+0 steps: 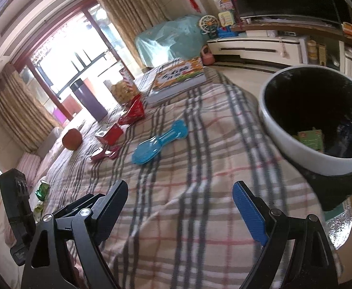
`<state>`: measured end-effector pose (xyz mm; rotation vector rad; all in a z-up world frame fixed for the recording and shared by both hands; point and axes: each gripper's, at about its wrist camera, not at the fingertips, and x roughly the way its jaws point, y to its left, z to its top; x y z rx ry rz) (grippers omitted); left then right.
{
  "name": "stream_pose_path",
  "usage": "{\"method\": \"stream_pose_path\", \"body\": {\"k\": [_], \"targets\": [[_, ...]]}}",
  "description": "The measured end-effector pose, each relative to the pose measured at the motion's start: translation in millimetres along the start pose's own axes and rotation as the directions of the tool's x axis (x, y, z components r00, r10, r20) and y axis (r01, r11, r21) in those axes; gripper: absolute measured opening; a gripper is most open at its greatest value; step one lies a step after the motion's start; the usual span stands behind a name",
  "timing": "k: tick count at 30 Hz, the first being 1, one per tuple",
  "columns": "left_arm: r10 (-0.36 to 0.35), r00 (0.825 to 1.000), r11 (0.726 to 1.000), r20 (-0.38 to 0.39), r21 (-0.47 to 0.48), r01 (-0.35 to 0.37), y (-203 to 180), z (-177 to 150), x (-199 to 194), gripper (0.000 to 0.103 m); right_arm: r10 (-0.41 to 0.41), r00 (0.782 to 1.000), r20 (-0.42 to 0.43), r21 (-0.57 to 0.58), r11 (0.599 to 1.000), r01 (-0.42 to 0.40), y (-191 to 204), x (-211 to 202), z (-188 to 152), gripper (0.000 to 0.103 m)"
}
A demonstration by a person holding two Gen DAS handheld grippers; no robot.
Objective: Collect trash
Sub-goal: 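Move both open tools back to the pink and blue plastic brushes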
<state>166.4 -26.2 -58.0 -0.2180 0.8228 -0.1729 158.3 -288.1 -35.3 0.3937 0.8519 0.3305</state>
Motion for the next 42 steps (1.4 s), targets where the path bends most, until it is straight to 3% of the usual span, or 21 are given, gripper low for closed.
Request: {"method": "stream_pose_path", "body": {"k": [10, 18, 24, 30, 38, 40, 41, 42], "targets": [[0.052, 0.999, 0.998, 0.003, -0.028, -0.052, 35.8, 13.1, 2.3, 0.064, 0.025, 0.999, -0.045, -0.020, 0.999, -0.026, 17.6, 26.4, -0.5, 0.090], [0.096, 0.995, 0.990, 0.002, 0.105, -0.096, 57.6, 40.8, 11.6, 0.073, 0.042, 0.997, -0.063, -0.024, 0.999, -0.044, 24.4, 40.4, 3.6, 0.090], [0.121, 0.992, 0.965, 0.019, 0.231, -0.122, 67.7, 63.9, 22.4, 0.076, 0.049, 0.996, -0.081, -0.039, 0.998, -0.052, 34.8, 56.2, 7.6, 0.090], [0.097, 0.995, 0.934, 0.018, 0.344, -0.097, 71.3, 82.3, 39.4, 0.080, 0.043, 0.992, -0.116, -0.040, 0.998, -0.048, 43.0, 81.6, 12.5, 0.090], [0.092, 0.995, 0.907, -0.041, 0.415, -0.067, 77.4, 89.9, 68.6, 0.080, -0.003, 0.993, -0.119, -0.101, 0.995, -0.009, 56.6, 104.4, 26.0, 0.089], [0.089, 0.995, 0.901, -0.049, 0.430, -0.059, 73.9, 86.9, 69.7, 0.079, -0.038, 0.992, -0.116, -0.139, 0.990, 0.022, 61.6, 110.6, 28.2, 0.082], [0.088, 0.995, 0.897, -0.047, 0.439, -0.059, 71.8, 85.9, 69.5, 0.075, -0.060, 0.992, -0.112, -0.160, 0.986, 0.042, 63.7, 112.4, 28.4, 0.079], [0.086, 0.995, 0.892, -0.047, 0.449, -0.056, 69.5, 84.8, 69.1, 0.064, -0.087, 0.991, -0.106, -0.190, 0.980, 0.066, 66.5, 114.7, 28.5, 0.071]]}}
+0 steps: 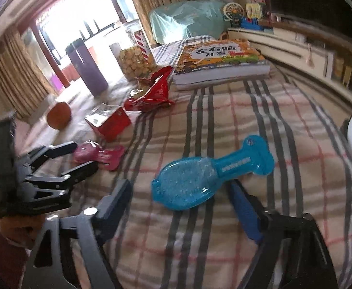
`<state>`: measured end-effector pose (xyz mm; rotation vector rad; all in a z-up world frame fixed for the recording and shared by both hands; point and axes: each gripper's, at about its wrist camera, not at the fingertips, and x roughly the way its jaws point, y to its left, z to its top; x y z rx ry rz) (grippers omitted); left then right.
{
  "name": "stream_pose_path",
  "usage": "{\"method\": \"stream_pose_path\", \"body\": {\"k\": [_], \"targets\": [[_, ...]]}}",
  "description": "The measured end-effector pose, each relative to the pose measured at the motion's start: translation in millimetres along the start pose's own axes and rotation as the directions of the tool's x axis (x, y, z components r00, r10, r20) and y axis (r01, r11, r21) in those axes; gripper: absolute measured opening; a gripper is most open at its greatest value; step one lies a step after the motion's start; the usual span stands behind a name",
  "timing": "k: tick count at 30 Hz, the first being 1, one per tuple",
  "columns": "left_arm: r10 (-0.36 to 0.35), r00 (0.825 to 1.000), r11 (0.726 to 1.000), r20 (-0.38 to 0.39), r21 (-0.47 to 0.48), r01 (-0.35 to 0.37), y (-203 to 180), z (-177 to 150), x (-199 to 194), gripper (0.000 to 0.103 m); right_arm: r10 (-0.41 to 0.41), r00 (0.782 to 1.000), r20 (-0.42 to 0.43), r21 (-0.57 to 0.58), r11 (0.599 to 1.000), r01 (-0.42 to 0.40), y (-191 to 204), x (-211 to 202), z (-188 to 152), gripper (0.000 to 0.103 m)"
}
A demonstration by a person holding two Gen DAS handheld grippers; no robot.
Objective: Collect trash
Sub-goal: 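Move both open tools back to the pink and blue plastic brushes, then grasp pink brush with left tool while right tool grasps blue brush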
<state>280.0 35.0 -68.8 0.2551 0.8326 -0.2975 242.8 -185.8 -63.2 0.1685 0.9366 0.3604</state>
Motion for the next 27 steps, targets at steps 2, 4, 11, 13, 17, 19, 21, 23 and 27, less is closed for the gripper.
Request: {"method": "stream_pose_path", "body": {"k": [2, 4, 11, 13, 17, 19, 21, 23, 27], "targets": [[0.006, 1.000, 1.000, -0.007, 0.011, -0.006, -3.5, -1.1, -0.8, 0.064, -0.022, 1.000, 0.000, -0.025, 0.999, 0.022, 2.4, 2.4, 0.6, 0.056], [0.010, 1.000, 1.000, -0.006, 0.013, -0.010, -6.2, -2.4, -3.6, 0.063, -0.008, 1.000, 0.003, -0.021, 1.000, 0.008, -0.2, 1.5, 1.0, 0.054], [0.009, 0.999, 1.000, -0.036, -0.006, -0.009, -31.7, -16.6, -25.0, 0.063, 0.069, 0.998, -0.005, -0.009, 0.998, -0.069, -7.6, -10.8, -8.0, 0.054], [0.001, 0.999, 0.999, -0.042, -0.038, -0.002, -37.1, -22.5, -32.2, 0.063, 0.085, 0.996, -0.011, -0.004, 0.996, -0.085, -10.5, -17.5, -14.0, 0.054], [-0.027, 0.999, 0.994, -0.030, -0.106, 0.024, -48.3, -35.3, -47.6, 0.063, 0.092, 0.996, -0.008, 0.001, 0.996, -0.092, -16.6, -32.8, -23.2, 0.054], [-0.030, 0.999, 0.991, -0.017, -0.128, 0.027, -54.6, -39.6, -53.1, 0.063, 0.094, 0.996, 0.001, 0.012, 0.995, -0.094, -22.2, -43.3, -28.6, 0.054], [-0.038, 0.999, 0.988, -0.003, -0.150, 0.038, -60.9, -42.9, -58.2, 0.063, 0.091, 0.996, 0.012, 0.021, 0.996, -0.091, -27.1, -51.9, -32.0, 0.054], [-0.050, 0.999, 0.984, 0.010, -0.169, 0.051, -68.1, -44.8, -62.7, 0.063, 0.088, 0.996, 0.020, 0.030, 0.996, -0.089, -32.4, -59.5, -35.0, 0.054], [-0.089, 0.996, 0.978, 0.005, -0.189, 0.089, -82.4, -44.8, -63.1, 0.016, 0.083, 0.996, 0.039, 0.048, 0.995, -0.085, -40.6, -73.2, -41.6, 0.054]]}}
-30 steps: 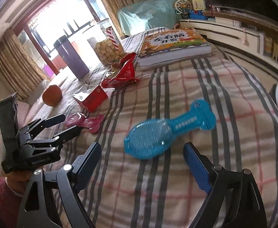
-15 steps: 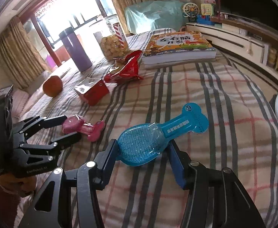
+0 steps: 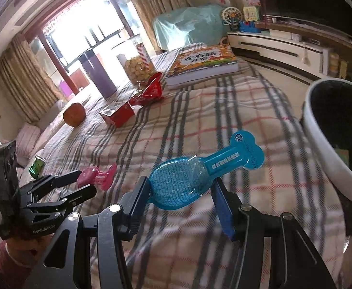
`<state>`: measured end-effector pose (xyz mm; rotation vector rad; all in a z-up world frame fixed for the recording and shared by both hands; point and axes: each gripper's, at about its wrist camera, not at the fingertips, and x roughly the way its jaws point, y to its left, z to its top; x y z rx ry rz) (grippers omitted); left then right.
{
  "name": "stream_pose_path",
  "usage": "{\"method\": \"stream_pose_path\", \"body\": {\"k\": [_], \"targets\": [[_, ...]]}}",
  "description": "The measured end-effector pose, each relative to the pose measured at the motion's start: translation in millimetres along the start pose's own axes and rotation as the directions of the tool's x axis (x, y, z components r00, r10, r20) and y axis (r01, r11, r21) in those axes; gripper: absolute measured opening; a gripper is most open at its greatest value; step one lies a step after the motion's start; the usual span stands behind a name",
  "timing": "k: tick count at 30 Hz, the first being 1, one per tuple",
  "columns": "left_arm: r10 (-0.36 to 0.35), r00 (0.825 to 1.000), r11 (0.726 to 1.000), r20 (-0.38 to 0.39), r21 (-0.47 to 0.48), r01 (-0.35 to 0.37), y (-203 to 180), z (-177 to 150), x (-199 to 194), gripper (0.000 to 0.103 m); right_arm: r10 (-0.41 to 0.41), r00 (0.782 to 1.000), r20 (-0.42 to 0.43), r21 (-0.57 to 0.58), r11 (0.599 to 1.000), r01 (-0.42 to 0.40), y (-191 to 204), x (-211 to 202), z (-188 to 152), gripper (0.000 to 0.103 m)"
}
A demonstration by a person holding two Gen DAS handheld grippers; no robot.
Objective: Collect trash
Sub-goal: 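Grasp pink brush with left tool while right tool grasps blue brush, then carry pink brush and blue brush in both tools over the bin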
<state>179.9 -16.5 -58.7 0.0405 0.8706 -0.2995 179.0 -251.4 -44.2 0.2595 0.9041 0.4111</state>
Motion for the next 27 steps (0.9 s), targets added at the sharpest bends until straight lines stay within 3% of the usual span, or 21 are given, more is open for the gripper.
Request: {"method": "stream_pose_path", "body": {"k": [5, 7, 9, 11, 18, 21, 27], "targets": [[0.011, 0.999, 1.000, -0.031, 0.018, -0.010, -16.7, -2.6, 9.6, 0.016, -0.008, 1.000, 0.017, 0.018, 1.000, 0.008, -7.7, -13.7, -6.4, 0.053], [0.019, 1.000, 0.999, -0.018, 0.029, -0.018, -20.8, -1.4, 7.2, 0.021, -0.013, 1.000, 0.020, 0.031, 0.999, 0.012, -12.5, -17.4, -9.1, 0.053], [0.026, 1.000, 0.999, -0.007, 0.043, -0.025, -22.4, 0.9, 5.8, 0.047, -0.017, 1.000, 0.023, 0.042, 0.999, 0.016, -15.8, -20.1, -10.8, 0.053], [0.037, 0.999, 0.997, 0.010, 0.062, -0.037, -22.9, 5.5, 5.6, 0.059, -0.019, 0.999, 0.029, 0.049, 0.999, 0.017, -18.0, -23.5, -12.0, 0.053], [0.045, 0.999, 0.993, -0.019, 0.110, -0.042, -25.7, 17.0, 28.3, 0.060, -0.017, 0.999, 0.044, 0.065, 0.998, 0.014, -21.0, -27.9, -13.4, 0.053], [0.041, 0.999, 0.993, -0.033, 0.110, -0.038, -26.7, 16.9, 36.1, 0.048, -0.013, 0.999, 0.045, 0.072, 0.997, 0.010, -23.4, -29.7, -15.8, 0.053], [0.026, 1.000, 0.996, -0.009, 0.087, -0.025, -30.0, 16.8, 29.2, 0.047, -0.015, 0.998, 0.061, 0.079, 0.997, 0.010, -27.5, -38.1, -16.5, 0.053]]}}
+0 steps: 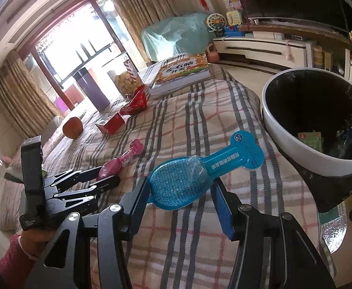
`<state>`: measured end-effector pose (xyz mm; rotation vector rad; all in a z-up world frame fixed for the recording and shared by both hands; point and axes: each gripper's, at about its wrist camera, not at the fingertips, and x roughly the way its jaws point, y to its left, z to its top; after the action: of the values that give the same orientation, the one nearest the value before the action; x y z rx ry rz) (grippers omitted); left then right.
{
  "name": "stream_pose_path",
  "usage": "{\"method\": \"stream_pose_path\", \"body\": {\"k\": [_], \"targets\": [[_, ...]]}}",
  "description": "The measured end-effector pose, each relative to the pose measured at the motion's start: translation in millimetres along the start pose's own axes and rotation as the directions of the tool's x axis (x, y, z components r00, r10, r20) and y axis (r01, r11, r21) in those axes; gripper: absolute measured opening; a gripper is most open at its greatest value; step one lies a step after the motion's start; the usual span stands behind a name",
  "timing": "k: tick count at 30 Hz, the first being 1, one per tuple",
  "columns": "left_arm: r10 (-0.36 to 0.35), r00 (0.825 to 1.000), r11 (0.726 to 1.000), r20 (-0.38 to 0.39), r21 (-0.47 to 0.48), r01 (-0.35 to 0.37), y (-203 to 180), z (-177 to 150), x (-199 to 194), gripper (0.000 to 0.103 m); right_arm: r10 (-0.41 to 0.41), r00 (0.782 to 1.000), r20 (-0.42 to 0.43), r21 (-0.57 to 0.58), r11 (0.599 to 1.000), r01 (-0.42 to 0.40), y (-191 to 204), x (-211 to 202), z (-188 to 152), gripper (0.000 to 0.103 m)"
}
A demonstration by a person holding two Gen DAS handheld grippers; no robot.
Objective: Collect trash
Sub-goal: 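Carry pink brush and blue brush in both tools over the bin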
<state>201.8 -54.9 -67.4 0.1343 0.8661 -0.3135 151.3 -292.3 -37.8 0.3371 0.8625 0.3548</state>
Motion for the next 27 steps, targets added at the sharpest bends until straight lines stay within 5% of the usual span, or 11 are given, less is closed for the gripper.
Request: {"method": "stream_pose_path", "body": {"k": [27], "targets": [[-0.132, 0.989, 0.991, 0.069, 0.035, 0.130, -96.9, 30.9, -15.0, 0.047, -0.082, 0.993, 0.090, 0.082, 0.994, 0.075, -57.0, -53.6, 7.7, 0.053]]}}
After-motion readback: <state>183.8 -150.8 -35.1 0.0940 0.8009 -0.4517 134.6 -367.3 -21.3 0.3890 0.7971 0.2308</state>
